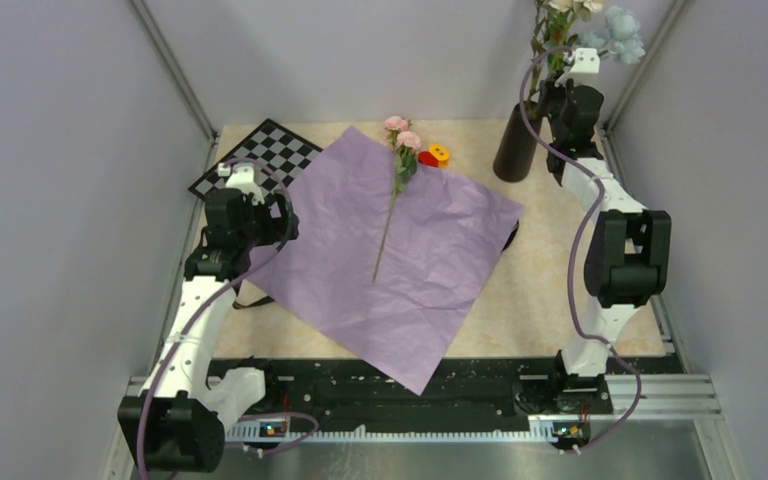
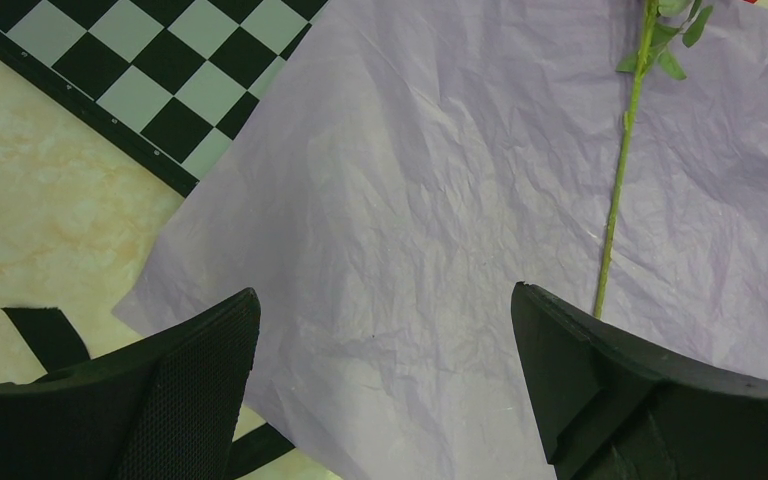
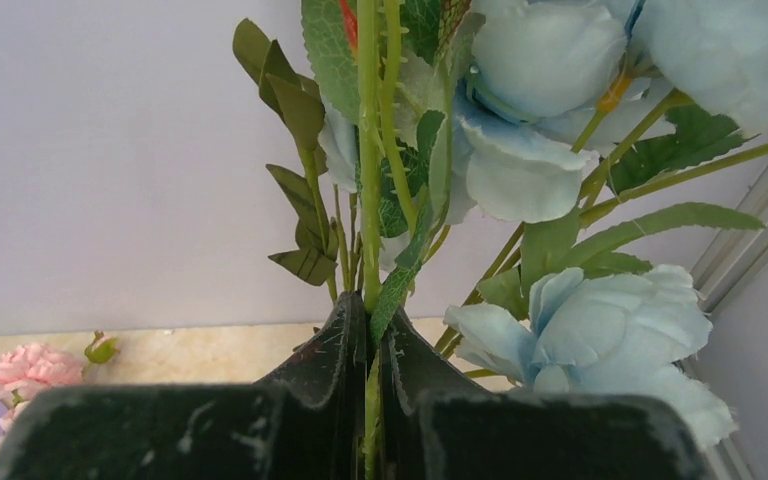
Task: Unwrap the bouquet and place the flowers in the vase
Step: Insert the fake flower into the vase.
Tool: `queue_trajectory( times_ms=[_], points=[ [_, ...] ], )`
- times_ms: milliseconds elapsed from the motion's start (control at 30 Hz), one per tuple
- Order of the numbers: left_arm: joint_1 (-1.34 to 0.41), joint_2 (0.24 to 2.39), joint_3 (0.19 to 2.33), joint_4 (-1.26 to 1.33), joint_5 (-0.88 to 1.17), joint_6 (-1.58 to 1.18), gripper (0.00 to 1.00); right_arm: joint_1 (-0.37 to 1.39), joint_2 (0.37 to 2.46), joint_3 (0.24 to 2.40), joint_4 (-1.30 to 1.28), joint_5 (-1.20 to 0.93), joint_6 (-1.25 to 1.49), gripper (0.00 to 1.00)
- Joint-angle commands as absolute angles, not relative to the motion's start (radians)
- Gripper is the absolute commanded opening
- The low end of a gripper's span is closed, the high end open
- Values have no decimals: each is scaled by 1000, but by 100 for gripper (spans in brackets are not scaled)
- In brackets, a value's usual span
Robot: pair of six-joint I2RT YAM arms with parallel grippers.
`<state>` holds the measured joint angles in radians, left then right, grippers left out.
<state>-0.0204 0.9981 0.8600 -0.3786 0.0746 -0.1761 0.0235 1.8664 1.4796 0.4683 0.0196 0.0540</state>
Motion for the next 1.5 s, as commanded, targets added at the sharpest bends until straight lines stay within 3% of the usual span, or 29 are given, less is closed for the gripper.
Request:
queue_trajectory(
  times_ms=[0,333,533,700,1033,1467],
  points=[
    [-13,999,856,-359,91,-173,99,31,1875,1460,496,4,61,0],
    [-12,999,856,-358,102,-178,99,31,1873,1427,474,3,68,0],
    [-12,999,855,-357,107,-178,99,31,1850,1424,463,3,66,22],
    [-11,997,854,-357,111,-179,99,31,1821,1410,463,3,63,27],
    [-11,998,859,-361,123,-181,99,30,1709,1302,465,3,55,51],
    [-12,997,864,-367,186,-180,99,32,1480,1153,368,11,75,66]
  ],
)
